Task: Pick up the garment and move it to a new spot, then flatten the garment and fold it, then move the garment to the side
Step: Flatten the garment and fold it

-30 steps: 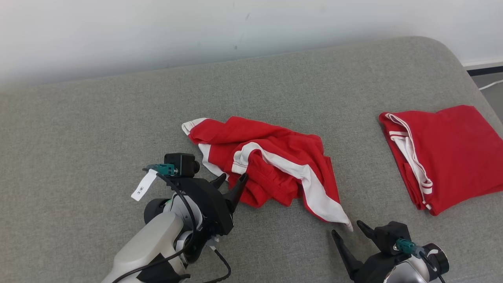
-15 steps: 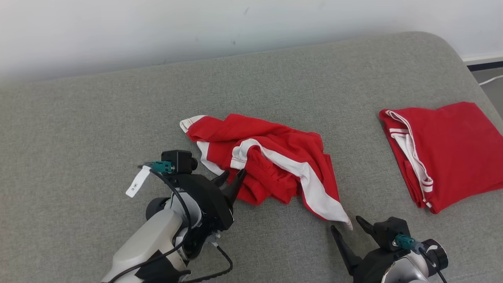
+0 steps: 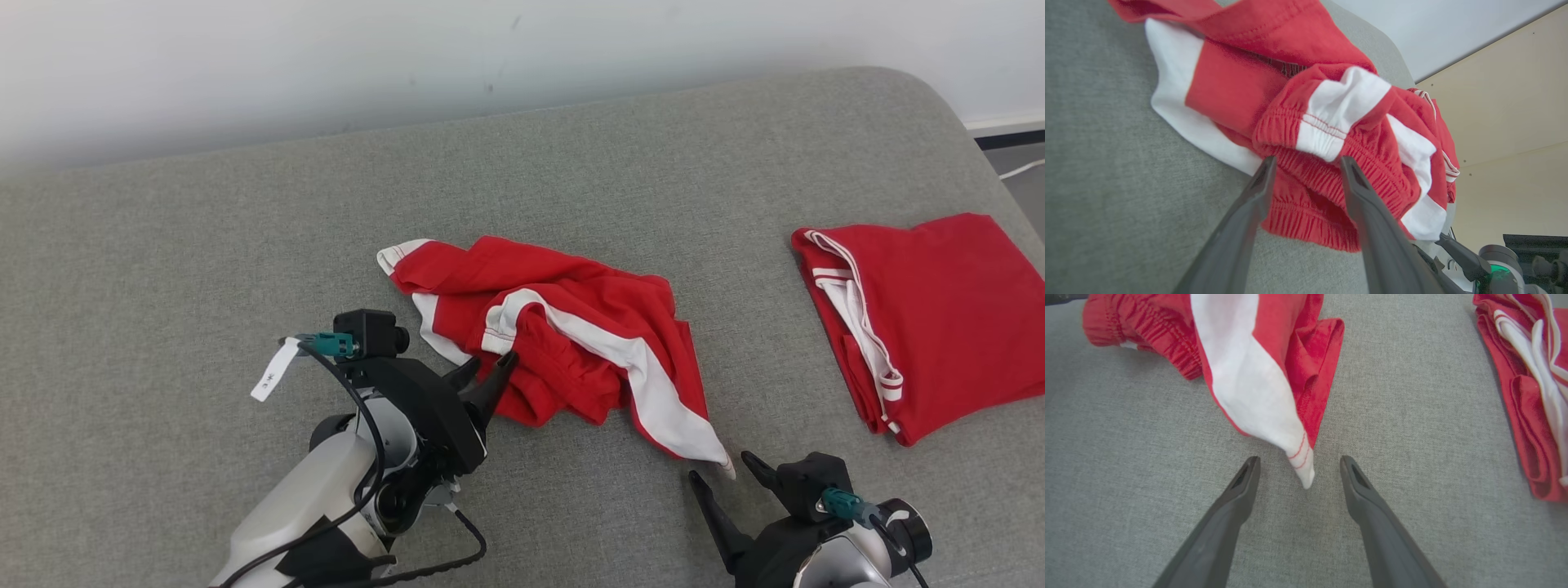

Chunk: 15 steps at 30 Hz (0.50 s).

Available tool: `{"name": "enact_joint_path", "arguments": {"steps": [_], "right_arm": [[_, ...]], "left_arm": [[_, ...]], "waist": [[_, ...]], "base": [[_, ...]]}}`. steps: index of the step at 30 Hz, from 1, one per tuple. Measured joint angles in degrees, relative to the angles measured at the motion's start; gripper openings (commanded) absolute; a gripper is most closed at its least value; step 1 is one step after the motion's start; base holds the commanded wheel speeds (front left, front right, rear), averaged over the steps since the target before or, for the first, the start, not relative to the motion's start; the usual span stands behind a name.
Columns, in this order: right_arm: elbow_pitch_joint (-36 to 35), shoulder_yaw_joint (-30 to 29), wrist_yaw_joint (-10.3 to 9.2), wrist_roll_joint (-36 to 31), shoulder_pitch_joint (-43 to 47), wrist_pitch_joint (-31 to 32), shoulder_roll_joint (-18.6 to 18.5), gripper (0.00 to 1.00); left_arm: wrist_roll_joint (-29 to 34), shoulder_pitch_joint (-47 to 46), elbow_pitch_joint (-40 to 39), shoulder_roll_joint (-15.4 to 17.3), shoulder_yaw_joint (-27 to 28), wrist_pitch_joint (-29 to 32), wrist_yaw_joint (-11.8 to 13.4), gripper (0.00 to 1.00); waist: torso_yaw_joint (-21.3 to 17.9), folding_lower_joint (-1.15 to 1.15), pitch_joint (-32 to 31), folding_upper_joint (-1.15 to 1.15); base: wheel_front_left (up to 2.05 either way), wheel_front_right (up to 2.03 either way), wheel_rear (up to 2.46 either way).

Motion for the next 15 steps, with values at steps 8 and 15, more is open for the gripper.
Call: {"name": "enact_joint_path", "arguments": {"steps": [8, 15], "right_arm": [[0.4, 0.1, 0.01, 0.0, 0.0, 0.0, 0.0, 1.0], [0.4, 0.1, 0.01, 0.0, 0.0, -0.5, 0.0, 1.0]], "left_arm": [[-1.6, 0.0, 0.1, 0.0, 1.2, -0.1, -0.3, 1.0], [-2.4, 0.0, 0.5, 0.0, 1.7, -0.1, -0.3, 1.0]], "waist": [[-0.1, 0.0, -0.1, 0.0], [-0.3, 0.0, 0.2, 0.0]], "base": [[0.0, 0.0, 0.0], [0.0, 0.0, 0.0]]}}
